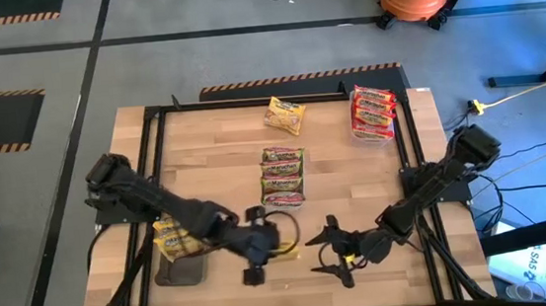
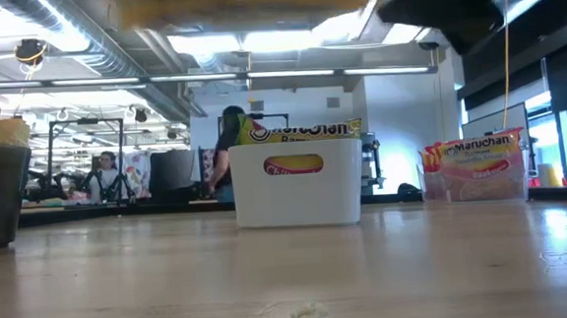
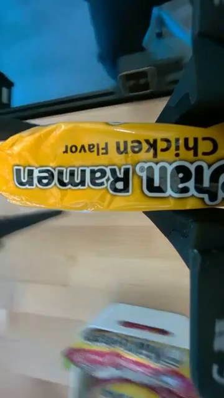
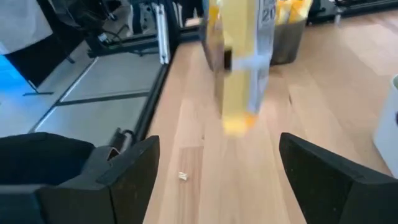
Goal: Sort Maruchan noodles
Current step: Put the yellow noodle pack into the black bin
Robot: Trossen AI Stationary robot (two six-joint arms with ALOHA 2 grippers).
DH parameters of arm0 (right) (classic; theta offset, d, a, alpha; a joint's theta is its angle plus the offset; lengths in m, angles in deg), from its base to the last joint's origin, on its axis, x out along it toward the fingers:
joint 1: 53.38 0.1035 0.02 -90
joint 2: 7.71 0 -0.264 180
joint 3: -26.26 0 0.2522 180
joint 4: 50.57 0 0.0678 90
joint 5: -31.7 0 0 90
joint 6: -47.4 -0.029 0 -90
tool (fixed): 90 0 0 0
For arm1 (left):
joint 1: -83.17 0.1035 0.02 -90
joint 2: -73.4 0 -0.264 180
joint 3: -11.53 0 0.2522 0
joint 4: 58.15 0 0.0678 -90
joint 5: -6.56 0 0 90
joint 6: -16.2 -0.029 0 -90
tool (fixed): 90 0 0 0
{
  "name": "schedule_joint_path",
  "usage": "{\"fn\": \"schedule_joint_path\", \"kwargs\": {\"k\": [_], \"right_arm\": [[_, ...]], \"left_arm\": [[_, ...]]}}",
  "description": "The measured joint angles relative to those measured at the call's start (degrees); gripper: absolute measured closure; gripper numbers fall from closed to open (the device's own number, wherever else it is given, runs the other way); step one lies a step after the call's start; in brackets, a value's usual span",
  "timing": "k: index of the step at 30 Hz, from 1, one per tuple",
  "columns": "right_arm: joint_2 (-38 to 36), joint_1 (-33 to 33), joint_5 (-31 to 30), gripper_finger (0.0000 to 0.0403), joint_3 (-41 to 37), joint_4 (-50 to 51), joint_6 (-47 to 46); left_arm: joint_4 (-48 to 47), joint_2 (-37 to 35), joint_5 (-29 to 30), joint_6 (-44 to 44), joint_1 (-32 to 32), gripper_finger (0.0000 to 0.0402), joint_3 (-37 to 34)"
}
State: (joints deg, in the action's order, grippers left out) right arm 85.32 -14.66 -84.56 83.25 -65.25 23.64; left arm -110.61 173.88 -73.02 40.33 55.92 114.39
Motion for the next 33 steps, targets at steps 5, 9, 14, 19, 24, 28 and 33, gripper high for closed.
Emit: {"fn": "schedule_joint_path", "kwargs": {"k": [5,9,14,19,24,28,33], "right_arm": [[-0.67,0.78,-2.01,0.0099,0.05,0.99,-0.86],[-0.60,0.63,-2.20,0.0100,0.05,1.57,-3.03],[-0.60,0.63,-2.80,0.0100,0.05,1.57,-3.49],[-0.58,0.63,-5.39,0.0100,0.05,1.55,-3.62],[-0.56,0.63,-6.31,0.0100,0.05,1.53,-3.48],[-0.56,0.63,-6.31,0.0100,0.03,1.53,-4.79],[-0.54,0.63,-6.24,0.0100,0.03,1.57,-5.80]], "left_arm": [[-9.83,-5.04,2.10,5.95,-5.79,0.0287,0.01],[-18.93,-8.42,3.94,15.62,-12.62,0.0287,0.01],[-30.00,-11.44,7.85,31.47,-23.27,0.0287,-0.95],[-34.94,-13.39,9.71,44.32,-31.62,0.0287,-7.62],[-35.35,-15.16,12.18,49.37,-34.72,0.0287,-16.78],[-33.59,-16.74,11.67,50.32,-34.62,0.0287,-22.91],[-26.73,-17.78,11.17,50.33,-33.87,0.0287,-28.29]]}}
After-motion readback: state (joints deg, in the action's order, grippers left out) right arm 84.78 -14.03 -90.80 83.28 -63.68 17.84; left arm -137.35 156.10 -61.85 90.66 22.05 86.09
